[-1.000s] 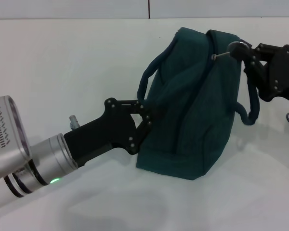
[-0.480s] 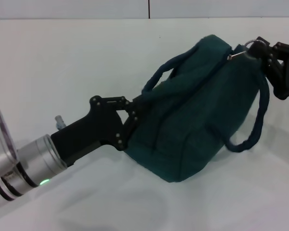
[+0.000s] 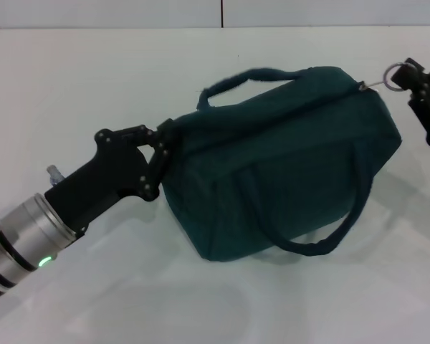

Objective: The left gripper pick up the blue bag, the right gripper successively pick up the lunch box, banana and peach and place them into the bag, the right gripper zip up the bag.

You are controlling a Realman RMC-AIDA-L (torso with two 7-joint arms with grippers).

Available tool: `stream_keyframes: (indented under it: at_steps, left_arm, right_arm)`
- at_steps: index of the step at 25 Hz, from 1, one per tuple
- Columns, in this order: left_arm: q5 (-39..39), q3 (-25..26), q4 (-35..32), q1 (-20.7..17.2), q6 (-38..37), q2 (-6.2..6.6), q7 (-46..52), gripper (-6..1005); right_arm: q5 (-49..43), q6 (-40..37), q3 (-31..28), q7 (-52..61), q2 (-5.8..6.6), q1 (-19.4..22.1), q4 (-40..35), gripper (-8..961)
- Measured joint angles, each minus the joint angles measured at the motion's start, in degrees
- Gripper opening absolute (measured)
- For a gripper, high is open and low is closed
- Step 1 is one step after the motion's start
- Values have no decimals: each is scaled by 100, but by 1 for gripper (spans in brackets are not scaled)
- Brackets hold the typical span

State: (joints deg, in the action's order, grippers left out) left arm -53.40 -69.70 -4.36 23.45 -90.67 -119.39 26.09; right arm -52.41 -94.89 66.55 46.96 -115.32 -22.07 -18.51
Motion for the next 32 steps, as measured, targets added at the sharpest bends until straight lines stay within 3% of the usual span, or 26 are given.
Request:
stream_keyframes:
  at_steps: [11,19,26,30,32]
  left_arm:
    - [79,-11,-47,32,270,8,67,49]
    - [61,-40,-55,59,275,-14,32,49]
    - [30,-48,-57,90,274,-21,29,49]
    - [27,-55,-56,100,275,-22,25,49]
    - [25,-57,-56,111,275,-23,15,49]
  right_arm:
    - [-39,222,-66,30,3,123,191,16]
    - [-12,129,-131,17,3,169,185,79]
    - [17,144,-772,2,-4,314,321,311]
    - [-65,206,-728,31,36,328,338,474]
    - [-172,245,-671,28,55,328,331,473]
